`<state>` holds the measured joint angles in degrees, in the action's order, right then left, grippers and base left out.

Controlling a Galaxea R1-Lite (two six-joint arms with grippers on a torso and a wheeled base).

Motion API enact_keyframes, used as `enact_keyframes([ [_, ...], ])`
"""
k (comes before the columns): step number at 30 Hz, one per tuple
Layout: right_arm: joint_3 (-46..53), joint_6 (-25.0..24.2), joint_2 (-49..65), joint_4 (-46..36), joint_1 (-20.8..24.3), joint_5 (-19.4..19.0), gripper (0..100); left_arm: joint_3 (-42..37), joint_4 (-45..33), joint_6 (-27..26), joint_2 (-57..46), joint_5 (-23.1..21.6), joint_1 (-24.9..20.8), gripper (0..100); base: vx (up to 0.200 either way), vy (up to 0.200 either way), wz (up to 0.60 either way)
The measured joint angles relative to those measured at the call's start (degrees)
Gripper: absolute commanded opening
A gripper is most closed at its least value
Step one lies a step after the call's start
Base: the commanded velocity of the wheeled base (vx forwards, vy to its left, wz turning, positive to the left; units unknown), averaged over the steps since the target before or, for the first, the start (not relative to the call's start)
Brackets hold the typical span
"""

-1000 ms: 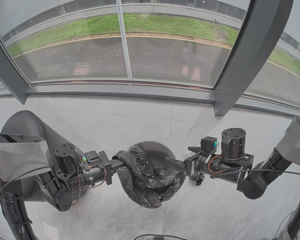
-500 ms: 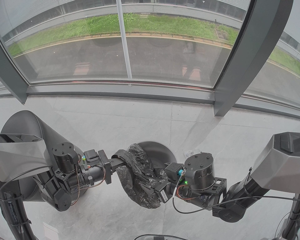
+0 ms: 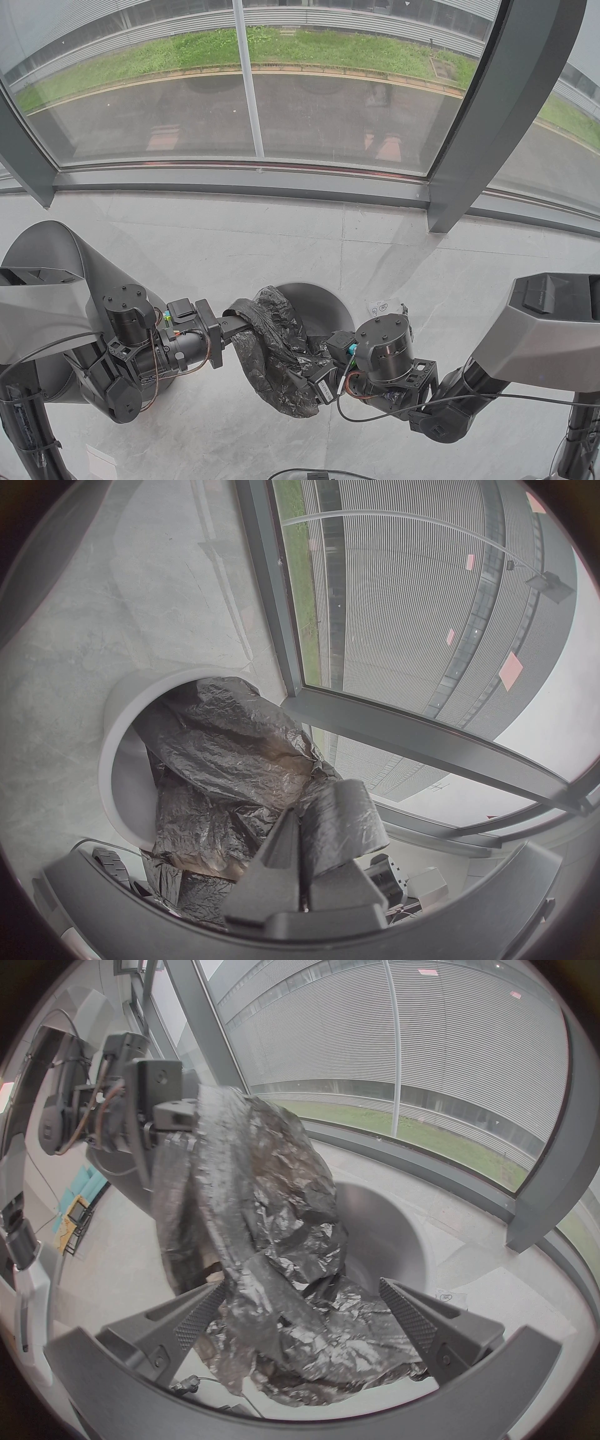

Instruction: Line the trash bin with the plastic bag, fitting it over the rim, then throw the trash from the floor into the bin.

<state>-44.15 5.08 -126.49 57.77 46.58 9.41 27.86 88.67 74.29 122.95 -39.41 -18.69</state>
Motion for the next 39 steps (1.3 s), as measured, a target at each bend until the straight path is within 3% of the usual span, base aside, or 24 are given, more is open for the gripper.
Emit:
enact_keyframes([
  [7, -3.25, 0.49, -2.76, 0.44, -0.96, 4.07, 100, -0.52, 0.00, -0.45, -0.93, 0.00, -0.57, 0, 0.000, 0.000, 0.00],
  [11, -4.63, 0.46, -3.36, 0.69, -1.24, 7.08, 100, -1.07, 0.00, -3.62, -1.18, 0.00, -1.05, 0, 0.000, 0.000, 0.00],
  [17, -5.46, 0.39, -3.17, 0.88, -1.51, 8.13, 100, -1.62, -0.13, -7.27, -1.12, 0.11, -1.32, 0, 0.000, 0.000, 0.00],
  [24, -5.81, 0.38, -2.78, 4.35, -2.01, 8.92, 100, -2.32, -0.60, -16.02, -0.10, 0.30, -1.07, 0, 0.000, 0.000, 0.00],
  [33, -7.03, 0.49, -2.56, 6.11, -4.85, 11.34, 100, -3.11, -0.62, -19.88, 0.45, 0.46, -0.77, 0, 0.000, 0.000, 0.00],
  [36, -7.14, 0.44, -2.54, 6.11, -5.38, 11.34, 100, -3.22, -0.68, -24.65, 0.83, 0.50, -0.60, 0, 0.000, 0.000, 0.00],
  [39, -7.25, 0.41, -2.58, 6.13, -5.60, 11.34, 100, -3.55, -0.76, -33.57, 1.39, 0.50, -0.51, 0, 0.000, 0.000, 0.00],
])
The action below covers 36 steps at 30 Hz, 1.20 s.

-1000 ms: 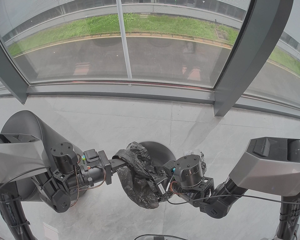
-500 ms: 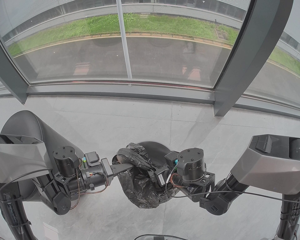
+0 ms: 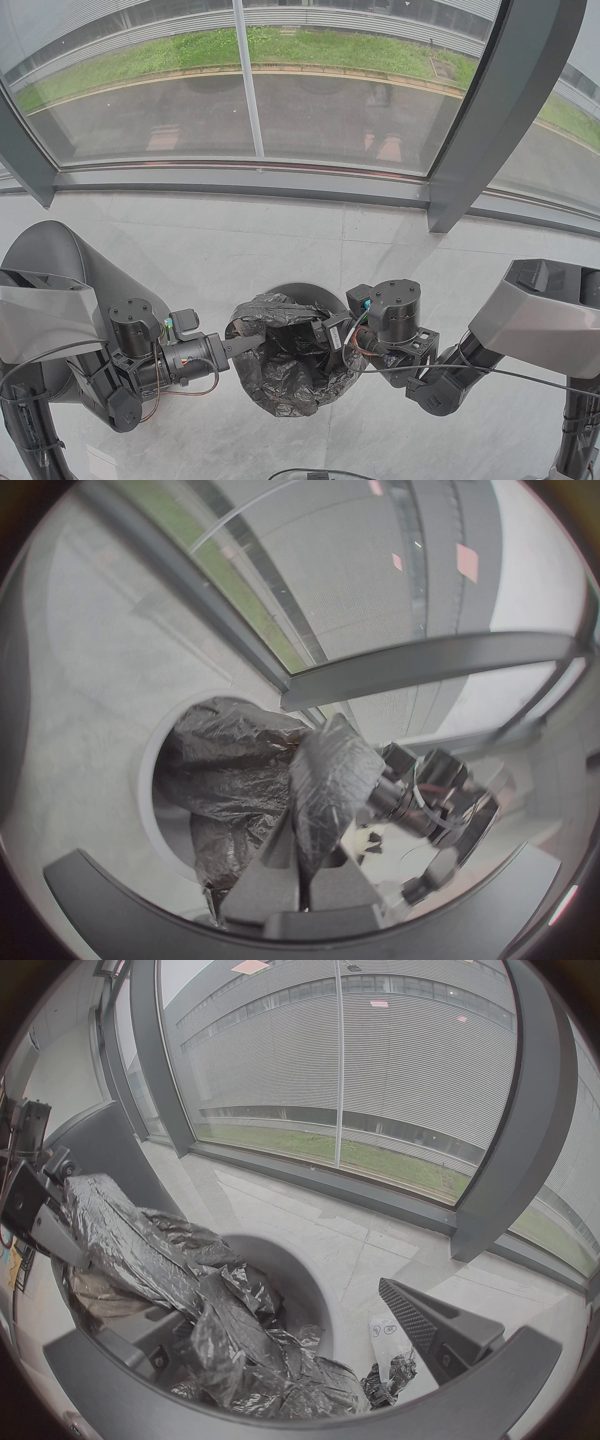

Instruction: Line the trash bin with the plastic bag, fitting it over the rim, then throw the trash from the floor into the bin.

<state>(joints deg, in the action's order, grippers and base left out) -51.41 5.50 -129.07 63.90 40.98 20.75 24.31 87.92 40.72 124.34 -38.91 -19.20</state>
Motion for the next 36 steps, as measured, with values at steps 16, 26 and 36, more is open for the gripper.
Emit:
enact_keyframes([
  [16, -3.47, -0.09, -0.78, -0.02, -1.77, 0.02, 100, 0.99, -7.07, -34.15, 2.50, 13.41, 0.74, 0, 0.000, 0.000, 0.00],
  [26, -6.01, -0.30, -1.79, 0.04, -3.64, 0.02, 100, 7.58, -9.75, -34.69, 2.47, 15.46, 0.93, 0, 0.000, 0.000, 0.00],
  [36, -10.93, -0.13, -5.49, 3.38, -4.74, 2.35, 100, 13.84, -14.90, -38.16, 2.52, 18.80, 1.04, 0, 0.000, 0.000, 0.00],
])
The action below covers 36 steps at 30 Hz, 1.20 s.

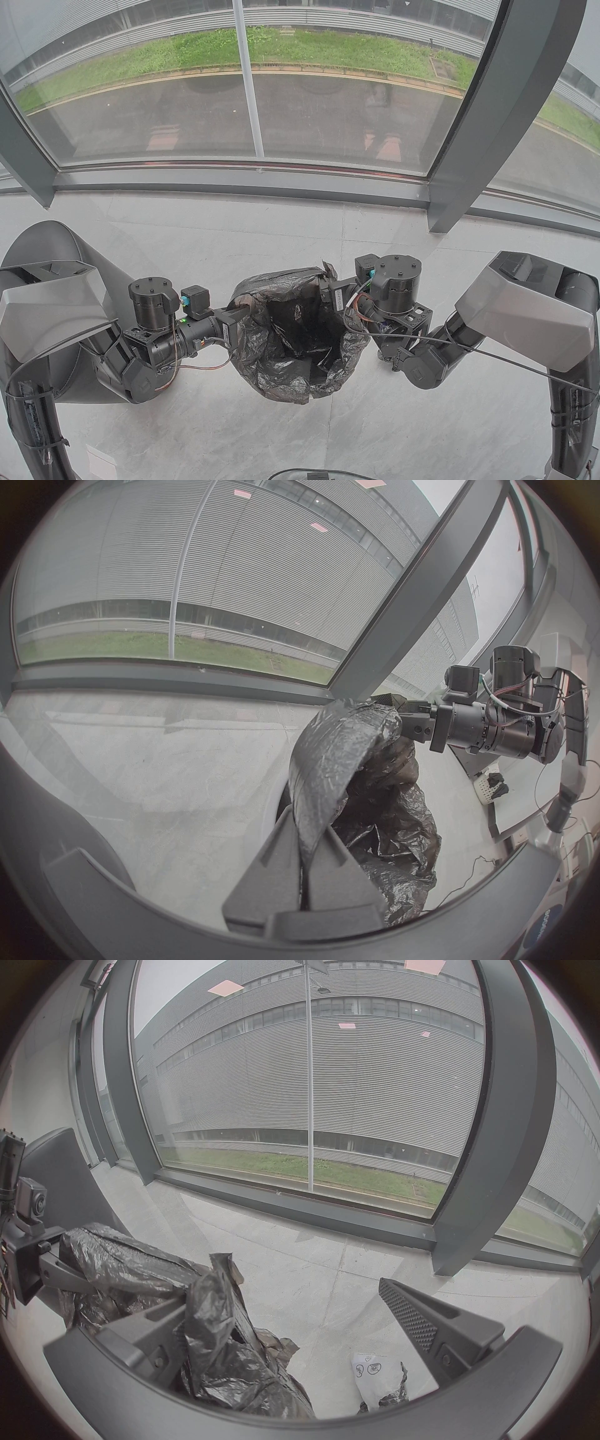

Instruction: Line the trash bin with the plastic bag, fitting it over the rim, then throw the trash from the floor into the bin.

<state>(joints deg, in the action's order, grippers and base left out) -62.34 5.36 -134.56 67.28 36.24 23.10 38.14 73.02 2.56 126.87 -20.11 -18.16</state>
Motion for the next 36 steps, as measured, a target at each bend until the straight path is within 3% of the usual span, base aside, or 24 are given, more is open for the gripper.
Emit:
enact_keyframes([
  [28, -5.99, -0.20, -5.19, 0.82, -2.34, 0.38, 100, 7.30, -0.66, -2.58, 5.50, 0.88, 4.78, 0, 0.000, 0.000, 0.00],
  [36, -5.96, -0.20, -5.27, 0.76, -2.21, 0.40, 100, 7.89, -0.90, -2.51, 6.18, 5.47, 4.72, 0, 0.000, 0.000, 0.00],
])
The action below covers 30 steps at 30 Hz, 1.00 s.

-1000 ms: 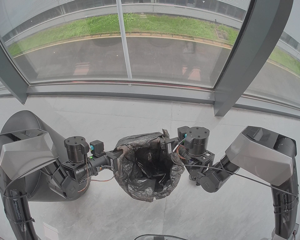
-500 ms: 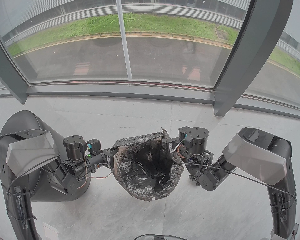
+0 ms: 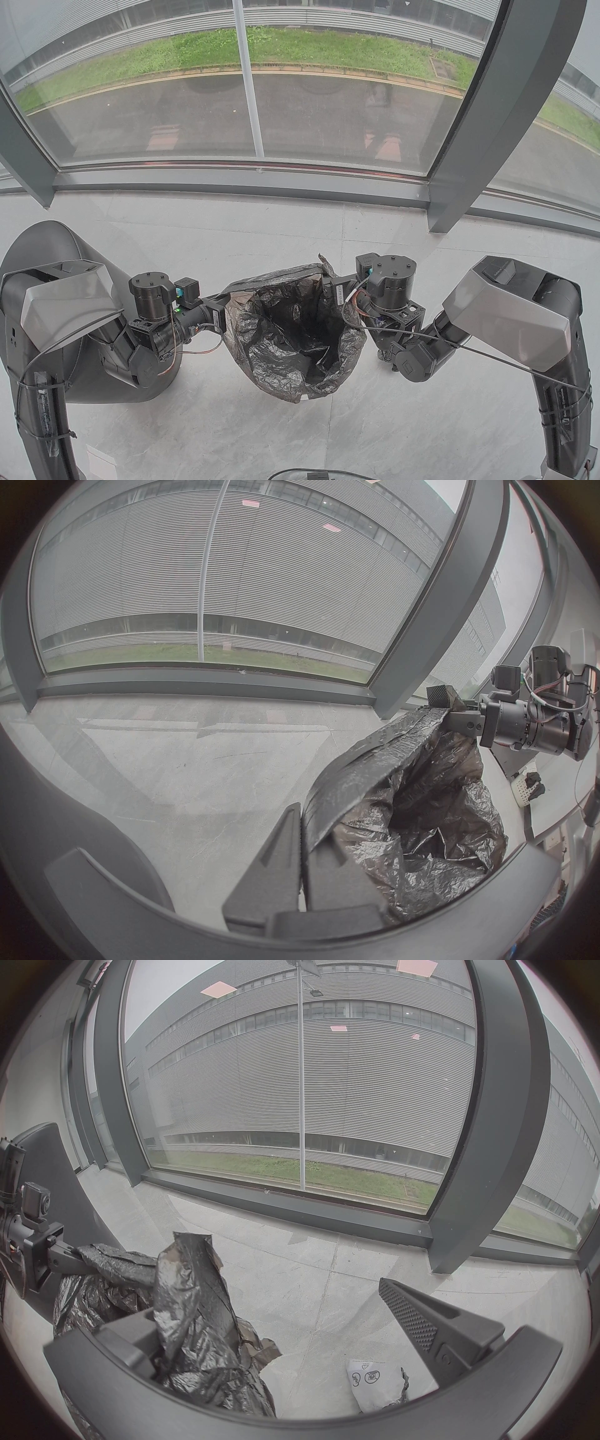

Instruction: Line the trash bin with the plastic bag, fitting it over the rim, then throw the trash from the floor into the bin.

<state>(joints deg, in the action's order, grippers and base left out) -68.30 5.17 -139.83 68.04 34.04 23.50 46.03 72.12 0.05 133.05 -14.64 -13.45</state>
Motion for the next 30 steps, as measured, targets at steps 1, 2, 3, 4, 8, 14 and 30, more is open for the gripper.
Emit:
enact_keyframes([
  [1, 0.04, 0.00, -0.02, 0.00, 0.00, 0.02, 100, 0.07, 0.02, 0.02, 0.02, 0.11, -0.11, 0, 0.000, 0.000, 0.00],
  [2, 0.04, 0.00, -0.02, 0.00, 0.00, -0.02, 100, 0.07, 0.05, 0.00, 0.02, 0.17, -0.17, 0, 0.000, 0.000, 0.00],
  [3, 0.09, 0.00, 0.00, 0.01, 0.00, 0.00, 100, 0.05, 0.06, 0.00, 0.05, 0.22, -0.17, 0, 0.000, 0.000, 0.00],
  [4, 0.11, 0.00, 0.00, 0.00, 0.02, 0.00, 100, 0.05, 0.09, 0.02, 0.02, 0.24, -0.17, 0, 0.000, 0.000, 0.00],
  [8, 0.20, 0.00, 0.07, 0.04, 0.02, -0.02, 100, -0.15, 0.13, 0.02, -0.02, 0.39, -0.35, 100, 0.000, 0.000, 0.00],
  [14, 0.22, -0.09, 0.22, 0.06, -0.05, -0.02, 100, -0.67, 0.77, 0.06, -0.22, 0.26, -0.80, 100, 0.000, 0.000, 0.00],
  [30, 0.20, -0.28, 0.30, 0.23, -0.24, 0.00, 100, -1.16, 1.87, 2.35, -1.21, 2.55, -2.21, 100, 0.000, 0.000, 0.00],
])
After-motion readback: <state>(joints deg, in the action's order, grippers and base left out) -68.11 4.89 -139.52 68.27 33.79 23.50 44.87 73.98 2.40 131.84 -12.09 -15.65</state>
